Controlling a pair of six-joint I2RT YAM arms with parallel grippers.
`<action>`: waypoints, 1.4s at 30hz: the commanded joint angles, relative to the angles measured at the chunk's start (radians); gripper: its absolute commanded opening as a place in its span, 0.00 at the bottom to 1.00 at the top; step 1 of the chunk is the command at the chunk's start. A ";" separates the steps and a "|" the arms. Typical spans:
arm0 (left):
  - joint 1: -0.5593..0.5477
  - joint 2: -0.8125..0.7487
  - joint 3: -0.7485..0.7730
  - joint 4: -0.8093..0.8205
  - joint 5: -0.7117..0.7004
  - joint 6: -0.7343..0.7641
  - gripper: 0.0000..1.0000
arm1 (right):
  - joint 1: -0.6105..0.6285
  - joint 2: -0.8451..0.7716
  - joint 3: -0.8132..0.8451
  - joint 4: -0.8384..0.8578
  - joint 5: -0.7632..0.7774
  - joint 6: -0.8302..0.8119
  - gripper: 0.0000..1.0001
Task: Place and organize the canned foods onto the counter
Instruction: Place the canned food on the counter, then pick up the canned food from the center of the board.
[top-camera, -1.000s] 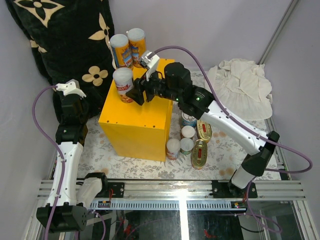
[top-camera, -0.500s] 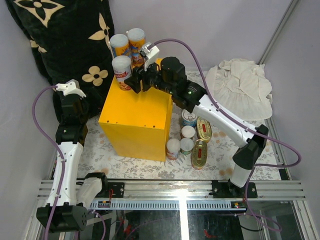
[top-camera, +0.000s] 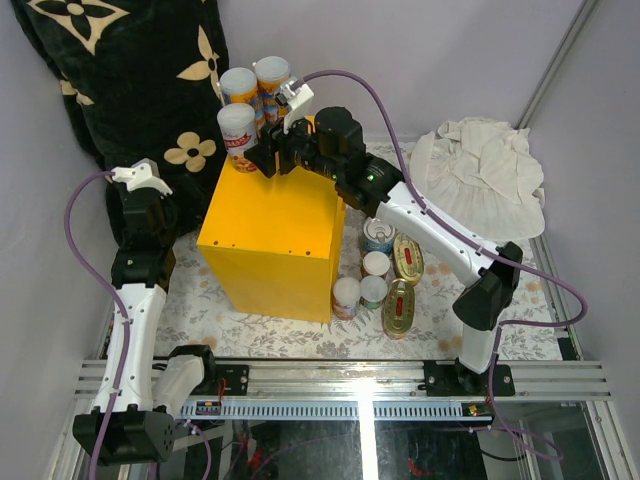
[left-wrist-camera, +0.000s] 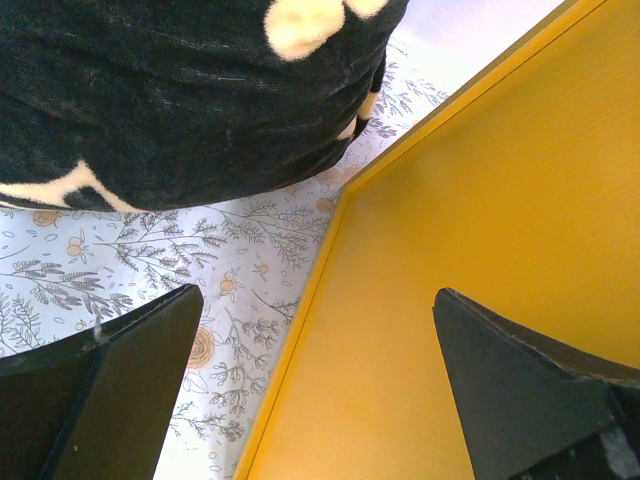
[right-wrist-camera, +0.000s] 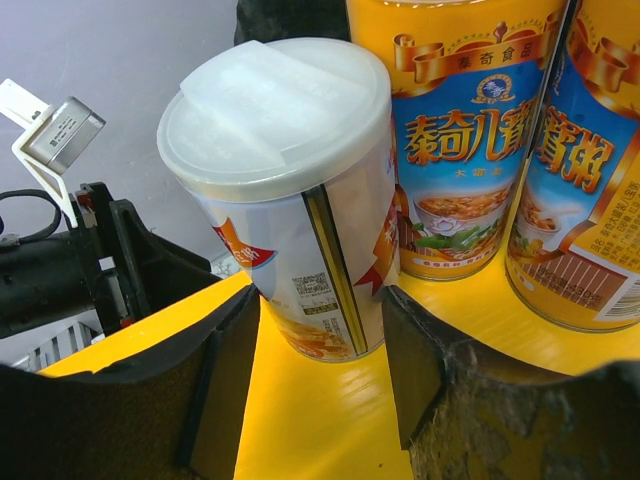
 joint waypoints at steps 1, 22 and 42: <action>-0.003 -0.002 0.002 0.009 -0.011 0.011 1.00 | -0.009 0.019 0.036 0.010 -0.020 0.021 0.57; -0.005 0.005 -0.003 0.007 -0.017 0.011 1.00 | -0.011 -0.578 -0.540 0.248 0.129 -0.035 0.89; -0.005 0.014 -0.005 0.008 -0.009 -0.003 1.00 | -0.011 -1.460 -1.541 0.018 0.254 0.287 1.00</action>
